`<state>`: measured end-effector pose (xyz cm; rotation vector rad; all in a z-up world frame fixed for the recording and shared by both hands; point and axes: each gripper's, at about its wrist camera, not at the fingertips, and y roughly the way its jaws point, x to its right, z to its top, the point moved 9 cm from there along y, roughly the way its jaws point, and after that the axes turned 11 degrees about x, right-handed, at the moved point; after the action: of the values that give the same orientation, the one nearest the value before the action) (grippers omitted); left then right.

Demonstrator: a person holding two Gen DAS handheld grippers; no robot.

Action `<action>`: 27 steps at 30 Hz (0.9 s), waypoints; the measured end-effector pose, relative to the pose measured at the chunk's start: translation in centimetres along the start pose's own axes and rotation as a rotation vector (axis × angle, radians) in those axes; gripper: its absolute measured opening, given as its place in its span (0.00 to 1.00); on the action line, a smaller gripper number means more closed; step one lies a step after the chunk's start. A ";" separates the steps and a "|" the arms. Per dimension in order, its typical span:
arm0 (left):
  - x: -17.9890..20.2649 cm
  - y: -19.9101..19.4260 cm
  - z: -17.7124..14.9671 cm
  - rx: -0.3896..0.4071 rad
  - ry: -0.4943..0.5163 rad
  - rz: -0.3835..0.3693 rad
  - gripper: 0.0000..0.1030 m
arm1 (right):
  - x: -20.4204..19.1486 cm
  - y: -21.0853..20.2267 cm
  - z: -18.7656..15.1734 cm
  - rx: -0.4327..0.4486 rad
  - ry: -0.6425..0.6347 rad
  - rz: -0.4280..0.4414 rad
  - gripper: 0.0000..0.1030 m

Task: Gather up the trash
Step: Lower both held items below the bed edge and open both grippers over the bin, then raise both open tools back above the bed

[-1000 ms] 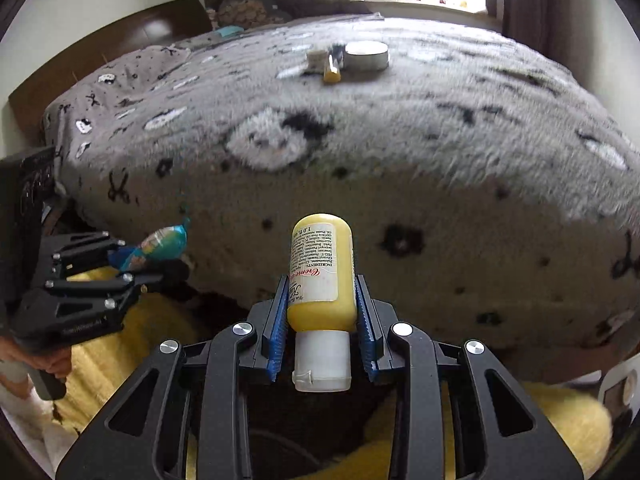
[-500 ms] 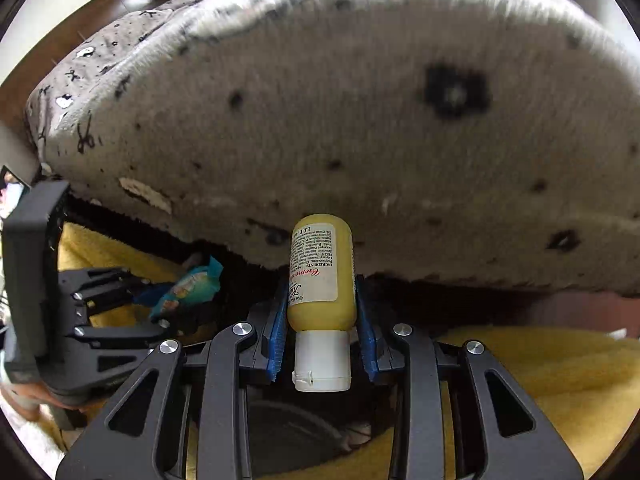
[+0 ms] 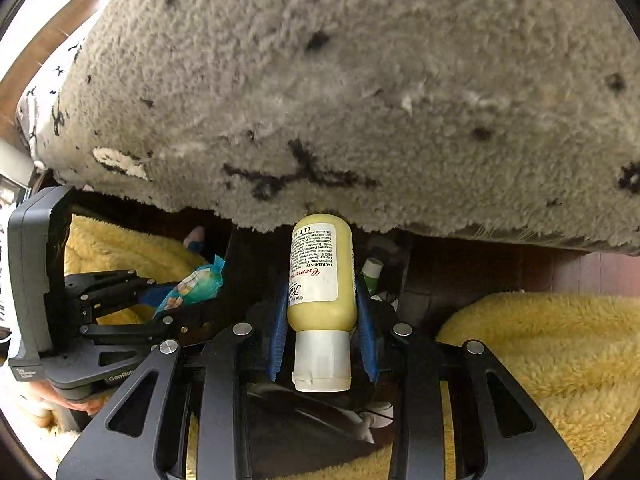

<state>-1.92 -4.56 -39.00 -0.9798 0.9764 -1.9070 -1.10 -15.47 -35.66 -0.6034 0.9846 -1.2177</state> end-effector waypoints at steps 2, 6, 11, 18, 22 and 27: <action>0.0 0.1 -0.2 -0.005 0.001 -0.002 0.29 | 0.0 0.4 0.0 -0.013 0.006 -0.002 0.31; 0.0 0.3 -0.4 -0.019 -0.003 -0.001 0.32 | 0.2 0.7 -0.1 -0.025 0.026 -0.008 0.31; 0.1 0.2 -0.4 -0.019 -0.007 -0.001 0.44 | 0.9 0.6 0.3 -0.008 0.058 -0.010 0.48; 0.8 -0.9 0.3 0.007 0.008 0.001 0.63 | 1.7 -1.0 1.3 0.037 0.079 -0.023 0.55; 1.2 -2.8 1.4 0.042 0.028 0.018 0.76 | 1.9 -2.6 2.4 0.087 0.079 -0.047 0.68; 2.0 -7.3 4.2 0.153 0.085 0.030 0.85 | 1.9 -5.5 4.5 0.163 0.050 -0.070 0.78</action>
<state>-1.16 -4.46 -30.35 -0.7968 0.8737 -1.9799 0.22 -19.30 -29.57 -0.4848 0.9014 -1.3660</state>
